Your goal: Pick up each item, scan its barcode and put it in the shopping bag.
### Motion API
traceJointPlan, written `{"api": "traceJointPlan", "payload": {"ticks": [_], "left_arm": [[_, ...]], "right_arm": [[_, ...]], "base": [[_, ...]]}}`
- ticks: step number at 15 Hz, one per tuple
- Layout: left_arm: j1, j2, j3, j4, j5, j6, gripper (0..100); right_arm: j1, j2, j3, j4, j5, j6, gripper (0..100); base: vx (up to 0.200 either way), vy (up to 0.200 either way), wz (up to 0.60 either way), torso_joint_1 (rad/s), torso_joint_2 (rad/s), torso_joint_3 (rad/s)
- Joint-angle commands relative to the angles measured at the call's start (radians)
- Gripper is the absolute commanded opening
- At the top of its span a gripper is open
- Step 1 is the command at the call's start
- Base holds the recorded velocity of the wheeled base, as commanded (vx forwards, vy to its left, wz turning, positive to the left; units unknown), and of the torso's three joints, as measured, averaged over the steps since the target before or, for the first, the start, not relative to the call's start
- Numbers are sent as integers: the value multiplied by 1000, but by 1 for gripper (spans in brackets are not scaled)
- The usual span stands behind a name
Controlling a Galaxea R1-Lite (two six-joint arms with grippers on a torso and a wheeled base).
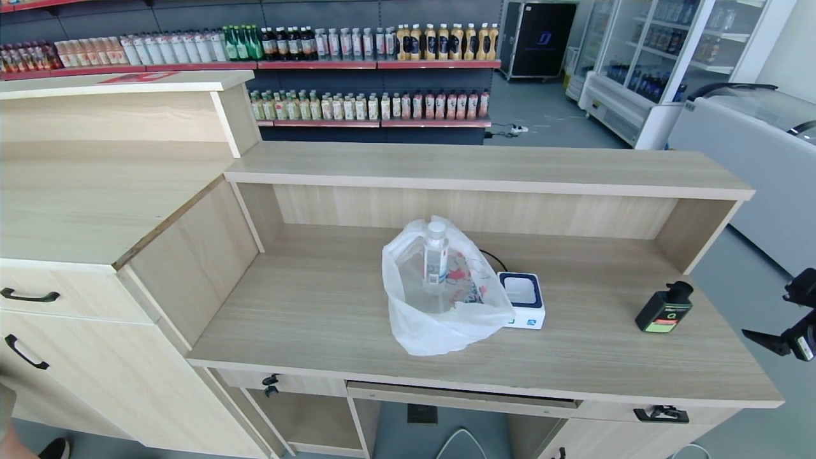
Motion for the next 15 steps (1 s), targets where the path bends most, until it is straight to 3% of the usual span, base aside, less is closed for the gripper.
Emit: {"api": "traceJointPlan", "payload": {"ticks": [1, 15], "left_arm": [[1, 0, 0, 0, 0, 0, 100], [1, 0, 0, 0, 0, -2, 100]], "right_arm": [[1, 40, -38, 0, 2, 0, 100], [130, 233, -202, -2, 51, -15, 100]], "base": [[0, 0, 0, 0, 0, 0], [0, 0, 0, 0, 0, 0]]}}
